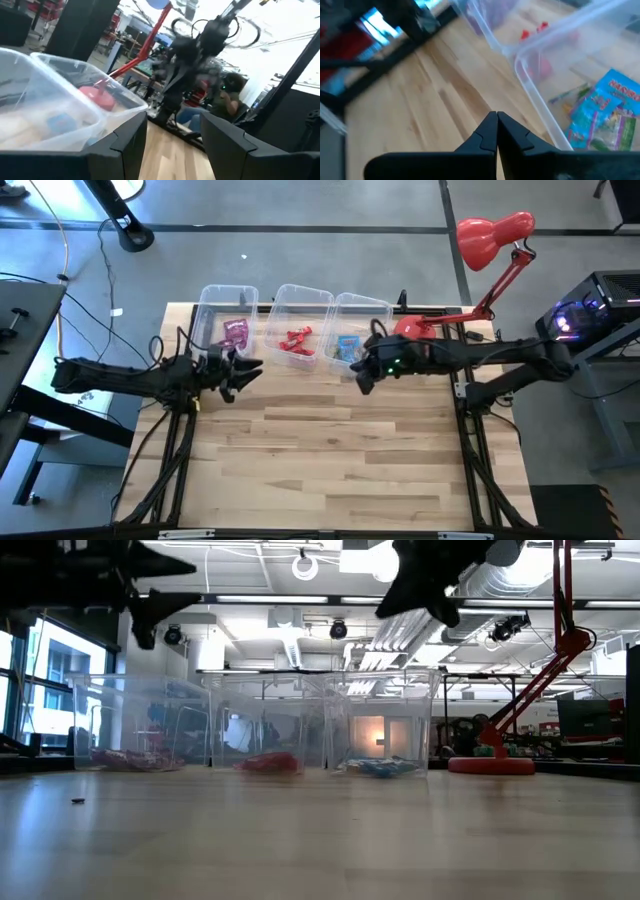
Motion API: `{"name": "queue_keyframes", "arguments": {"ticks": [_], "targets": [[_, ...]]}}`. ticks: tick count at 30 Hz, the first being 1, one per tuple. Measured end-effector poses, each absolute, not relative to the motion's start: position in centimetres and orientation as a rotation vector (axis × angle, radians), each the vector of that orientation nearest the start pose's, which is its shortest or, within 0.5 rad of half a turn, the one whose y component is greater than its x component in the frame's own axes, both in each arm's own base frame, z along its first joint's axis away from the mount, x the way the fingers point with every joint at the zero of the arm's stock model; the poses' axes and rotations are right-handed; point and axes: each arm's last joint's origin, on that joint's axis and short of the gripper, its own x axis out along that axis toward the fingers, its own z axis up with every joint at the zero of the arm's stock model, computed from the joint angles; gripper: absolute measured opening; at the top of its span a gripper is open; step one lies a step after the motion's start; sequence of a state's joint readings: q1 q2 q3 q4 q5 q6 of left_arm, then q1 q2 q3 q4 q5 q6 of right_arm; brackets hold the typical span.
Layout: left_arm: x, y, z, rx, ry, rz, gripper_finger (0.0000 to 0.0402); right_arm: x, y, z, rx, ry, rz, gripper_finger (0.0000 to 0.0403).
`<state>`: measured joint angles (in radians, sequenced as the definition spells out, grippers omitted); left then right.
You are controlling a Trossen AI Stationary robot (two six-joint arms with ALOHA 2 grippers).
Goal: Sort candy
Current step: Return to Home Position
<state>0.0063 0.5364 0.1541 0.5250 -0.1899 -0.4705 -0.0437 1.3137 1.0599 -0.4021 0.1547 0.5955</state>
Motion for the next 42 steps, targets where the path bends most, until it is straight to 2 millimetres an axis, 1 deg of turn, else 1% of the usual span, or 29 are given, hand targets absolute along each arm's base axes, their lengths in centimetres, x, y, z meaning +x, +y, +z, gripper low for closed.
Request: {"name": "queue_keyframes", "arguments": {"ticks": [5, 8, 10, 12, 15, 18, 21, 24, 26, 28, 35, 42], "targets": [[12.8, 0.8, 19.5, -0.487, -0.177, 0.179, 0.0174, 26.3, -1.6, 31.9, 0.580, 0.492, -0.366, 0.0000], [12.3, 1.0, 17.9, -0.538, -0.164, 0.196, 0.0174, 25.2, -1.4, 33.0, 0.584, 0.452, -0.347, 0.0000], [12.2, 1.1, 17.5, -0.568, -0.132, 0.205, 0.0174, 24.7, -1.0, 33.5, 0.581, 0.430, -0.331, 0.0000], [12.2, 1.1, 17.5, -0.577, -0.125, 0.193, 0.0174, 24.4, -0.5, 33.7, 0.576, 0.420, -0.316, 0.0000], [12.1, 1.0, 17.7, -0.586, -0.138, 0.179, 0.0174, 24.1, 0.4, 32.7, 0.566, 0.456, -0.292, 0.0000], [12.1, 1.0, 17.7, -0.586, -0.141, 0.179, 0.0174, 23.9, 1.4, 30.7, 0.598, 0.467, -0.263, 0.0000], [12.1, 1.0, 17.7, -0.601, -0.144, 0.178, 0.0174, 23.6, 2.3, 28.5, 0.641, 0.413, -0.211, 0.0000], [12.1, 1.0, 17.7, -0.577, -0.143, 0.180, 0.0174, 22.9, 2.7, 26.8, 0.652, 0.301, -0.162, 0.0000], [12.1, 1.0, 17.7, -0.559, -0.141, 0.181, 0.0174, 22.2, 2.5, 26.0, 0.628, 0.230, -0.150, 0.0000], [12.1, 1.0, 17.7, -0.545, -0.139, 0.182, 0.0174, 21.5, 2.0, 25.1, 0.591, 0.194, -0.151, 0.0000], [12.1, 1.0, 17.7, -0.542, -0.139, 0.183, 0.0174, 19.0, 0.1, 22.8, 0.463, 0.179, -0.148, 0.0000], [12.1, 1.0, 17.7, -0.541, -0.139, 0.183, 0.0174, 16.9, -0.2, 21.1, 0.393, 0.178, -0.112, 0.0000]]}}
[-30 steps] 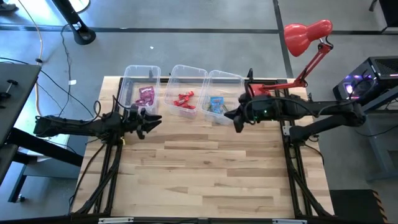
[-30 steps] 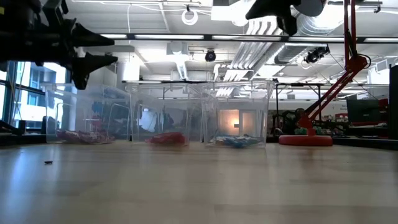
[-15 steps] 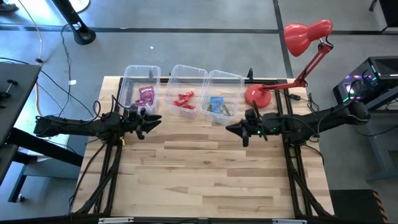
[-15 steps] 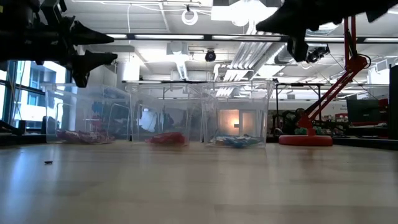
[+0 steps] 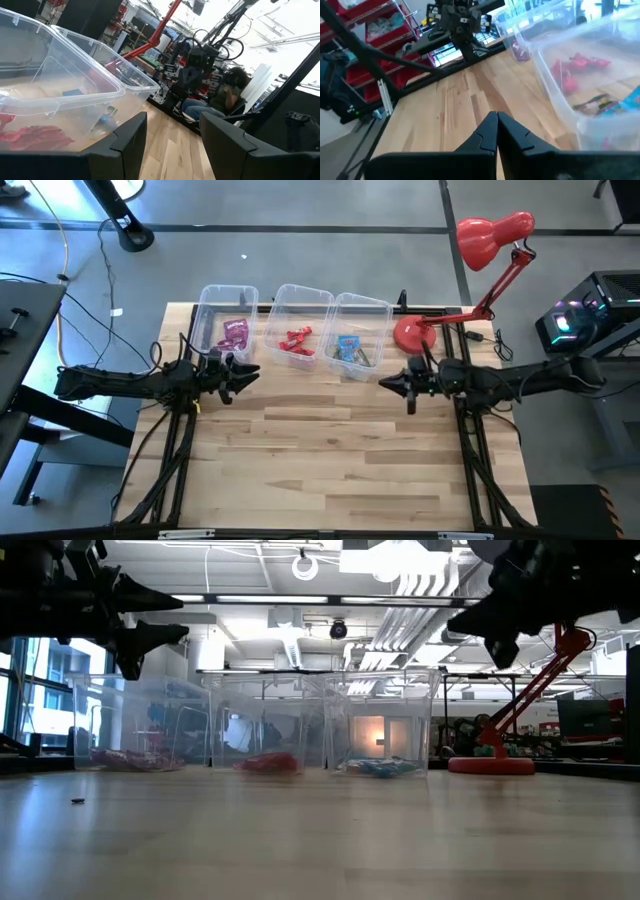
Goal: Sort candy
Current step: Return to Home Position
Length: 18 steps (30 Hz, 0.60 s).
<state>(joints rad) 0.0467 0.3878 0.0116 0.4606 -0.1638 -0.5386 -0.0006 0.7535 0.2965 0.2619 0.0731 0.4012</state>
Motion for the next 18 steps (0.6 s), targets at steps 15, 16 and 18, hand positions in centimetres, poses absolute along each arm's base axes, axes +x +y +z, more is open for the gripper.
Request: {"name": "queue_keyframes", "arguments": {"ticks": [15, 16, 18], "targets": [[12.1, 1.0, 17.7, -0.541, -0.139, 0.183, 0.0174, 13.4, -0.1, 15.7, 0.342, 0.122, -0.071, 0.0000], [12.1, 1.0, 17.7, -0.541, -0.139, 0.183, 0.0174, 13.3, -0.1, 15.5, 0.336, 0.118, -0.069, 0.0000], [12.1, 1.0, 17.7, -0.541, -0.139, 0.183, 0.0174, 13.2, -0.2, 15.3, 0.334, 0.134, -0.075, 0.0000]]}}
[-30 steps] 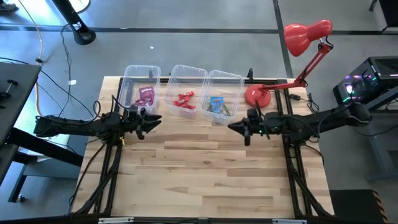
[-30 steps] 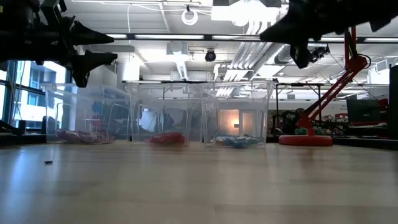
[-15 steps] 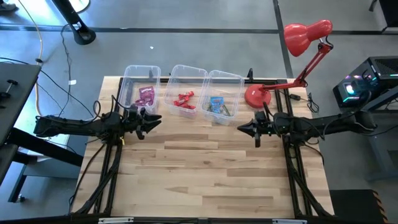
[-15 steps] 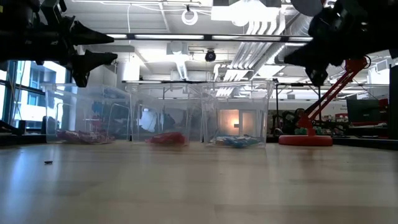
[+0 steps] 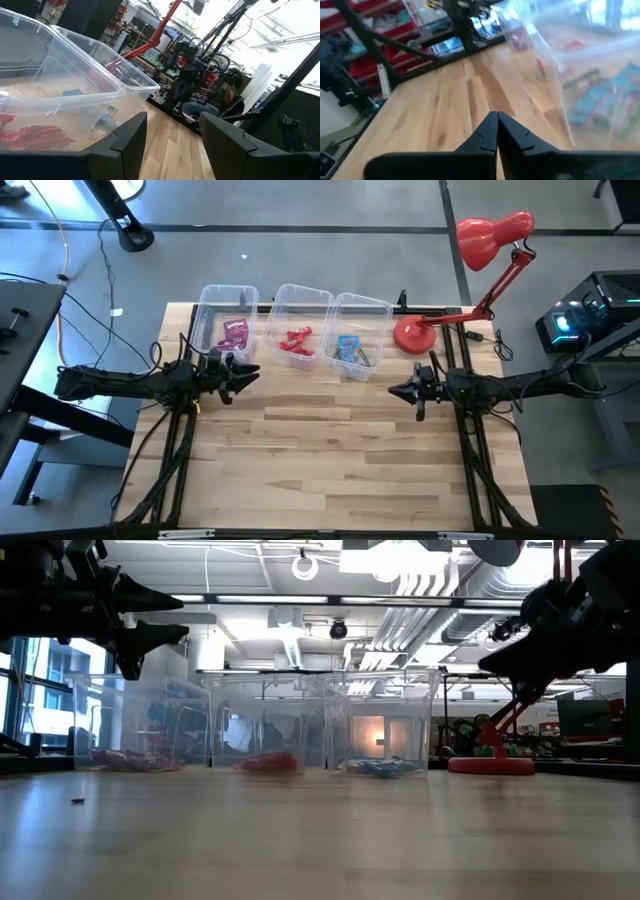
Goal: Sort candy
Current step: Return to Home Position
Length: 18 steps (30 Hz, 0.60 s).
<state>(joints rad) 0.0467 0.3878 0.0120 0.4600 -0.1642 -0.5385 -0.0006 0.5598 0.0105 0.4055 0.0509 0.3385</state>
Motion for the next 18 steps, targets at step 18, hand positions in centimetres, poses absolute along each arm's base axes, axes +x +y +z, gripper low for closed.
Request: {"name": "queue_keyframes", "arguments": {"ticks": [18], "targets": [[9.4, 0.9, 18.6, -0.547, -0.252, 0.148, 0.0174, 12.8, -0.2, 13.5, 0.475, 0.310, -0.155, 0.0000]]}}
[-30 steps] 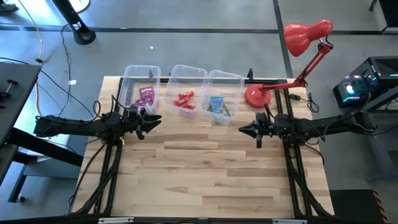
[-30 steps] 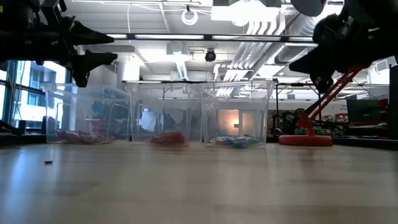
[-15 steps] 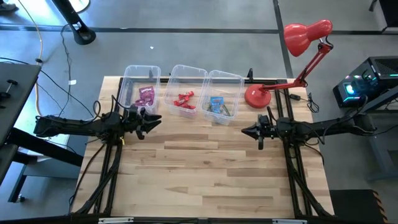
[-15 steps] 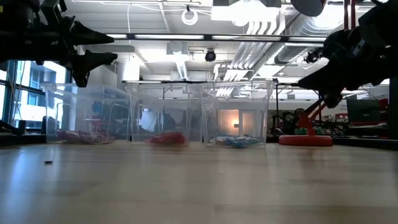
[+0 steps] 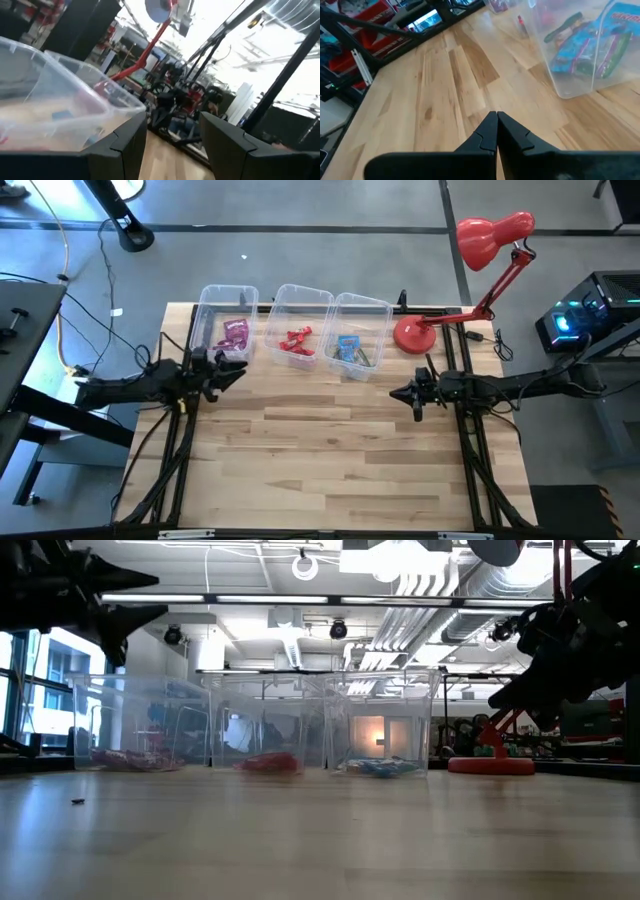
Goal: Sort candy
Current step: Return to Home Position
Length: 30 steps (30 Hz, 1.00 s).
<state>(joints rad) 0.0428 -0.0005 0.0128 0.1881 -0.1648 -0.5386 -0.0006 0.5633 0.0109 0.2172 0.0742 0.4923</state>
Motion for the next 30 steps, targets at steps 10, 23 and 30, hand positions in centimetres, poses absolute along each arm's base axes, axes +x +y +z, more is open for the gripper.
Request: {"name": "queue_keyframes", "arguments": {"ticks": [10, 23, 30], "targets": [[9.4, 0.9, 18.7, -0.547, -0.260, 0.151, 0.0174, 11.4, -0.2, 14.5, 0.479, 0.226, -0.128, 0.0000], [9.6, 0.9, 17.0, -0.546, -0.093, 0.186, 0.0174, 9.7, -0.2, 17.5, 0.495, -0.106, -0.034, 0.0000], [9.6, 0.9, 17.0, -0.546, -0.092, 0.182, 0.0174, 9.7, -0.2, 17.1, 0.494, -0.063, -0.045, 0.0000]]}}
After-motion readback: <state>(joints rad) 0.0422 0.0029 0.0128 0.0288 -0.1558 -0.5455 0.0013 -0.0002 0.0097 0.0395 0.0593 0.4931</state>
